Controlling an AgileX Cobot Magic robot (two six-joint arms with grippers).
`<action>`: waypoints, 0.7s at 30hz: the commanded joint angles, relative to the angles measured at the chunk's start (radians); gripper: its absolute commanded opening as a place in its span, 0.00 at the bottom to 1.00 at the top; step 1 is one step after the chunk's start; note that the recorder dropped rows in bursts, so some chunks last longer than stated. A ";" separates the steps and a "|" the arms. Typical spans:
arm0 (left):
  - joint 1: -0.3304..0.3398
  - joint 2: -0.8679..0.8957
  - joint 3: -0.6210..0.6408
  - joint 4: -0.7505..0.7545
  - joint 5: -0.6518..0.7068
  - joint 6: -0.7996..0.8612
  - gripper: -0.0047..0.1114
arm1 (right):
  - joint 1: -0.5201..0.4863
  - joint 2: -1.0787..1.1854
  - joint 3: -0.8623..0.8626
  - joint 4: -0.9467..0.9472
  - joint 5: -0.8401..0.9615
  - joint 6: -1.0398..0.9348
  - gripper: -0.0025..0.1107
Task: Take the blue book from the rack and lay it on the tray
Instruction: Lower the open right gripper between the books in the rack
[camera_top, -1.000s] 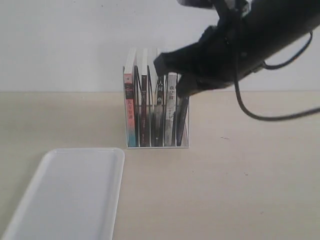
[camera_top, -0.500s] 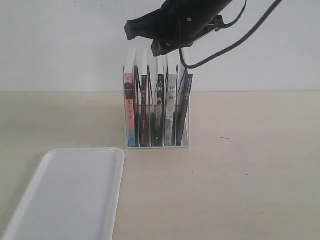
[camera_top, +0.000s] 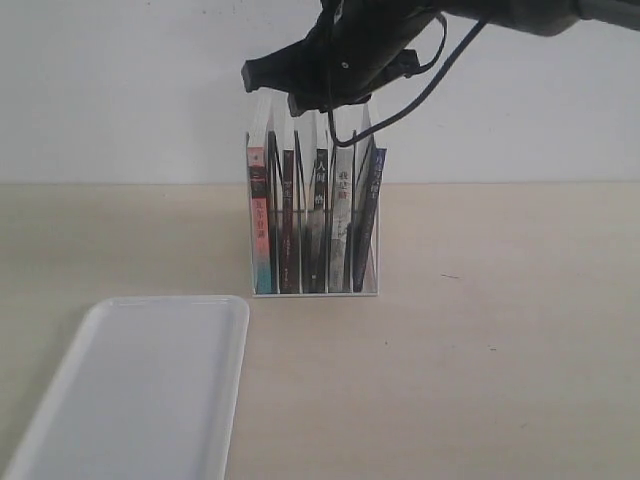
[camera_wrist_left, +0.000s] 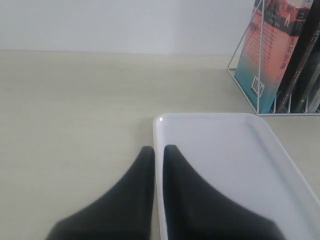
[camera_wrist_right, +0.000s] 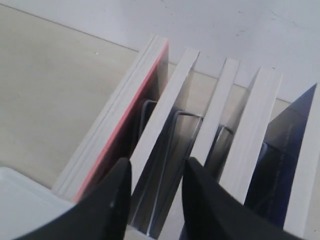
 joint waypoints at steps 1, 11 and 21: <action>0.004 -0.004 0.004 0.001 -0.004 -0.009 0.09 | -0.009 0.012 -0.011 -0.040 -0.014 0.028 0.32; 0.004 -0.004 0.004 0.001 -0.004 -0.009 0.09 | -0.021 0.042 -0.011 -0.061 -0.039 0.065 0.32; 0.004 -0.004 0.004 0.001 -0.004 -0.009 0.09 | -0.028 0.070 -0.011 -0.054 -0.030 0.084 0.32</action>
